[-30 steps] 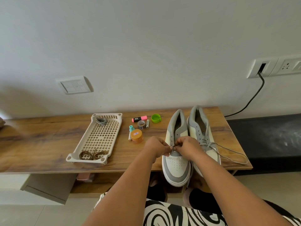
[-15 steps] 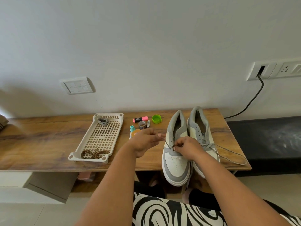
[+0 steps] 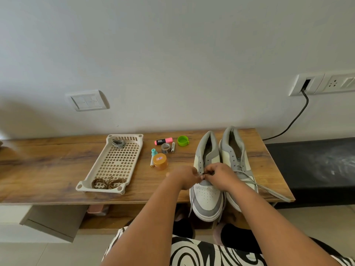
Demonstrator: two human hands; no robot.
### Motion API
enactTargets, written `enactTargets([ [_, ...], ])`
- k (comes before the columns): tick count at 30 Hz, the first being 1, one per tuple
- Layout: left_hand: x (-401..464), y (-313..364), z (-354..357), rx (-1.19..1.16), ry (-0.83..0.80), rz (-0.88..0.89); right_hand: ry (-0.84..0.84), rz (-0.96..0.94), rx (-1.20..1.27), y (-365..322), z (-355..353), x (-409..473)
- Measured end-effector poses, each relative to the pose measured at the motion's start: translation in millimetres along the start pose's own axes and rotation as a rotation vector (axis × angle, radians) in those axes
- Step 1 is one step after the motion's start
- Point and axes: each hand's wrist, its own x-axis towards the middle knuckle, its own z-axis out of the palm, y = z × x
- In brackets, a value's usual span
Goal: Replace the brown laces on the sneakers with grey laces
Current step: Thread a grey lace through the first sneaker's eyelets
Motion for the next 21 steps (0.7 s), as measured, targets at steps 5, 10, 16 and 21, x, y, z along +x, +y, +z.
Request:
enactTargets([
  [5,-17,-5,-15,-0.475,0.022,0.096,-0.019,0.008,0.019,1,-2,0],
  [10,-42,-9,-45,-1.598,-0.092,0.404,-0.051,-0.004,-0.053,1,-4,2],
  [16,-31,-10,-30,-0.358,0.029,0.078,-0.045,-0.004,-0.052,-2,-5,-4],
  [21,-2,-3,-12,-0.003,0.162,0.073,-0.061,0.026,-0.016,-3,-6,-4],
])
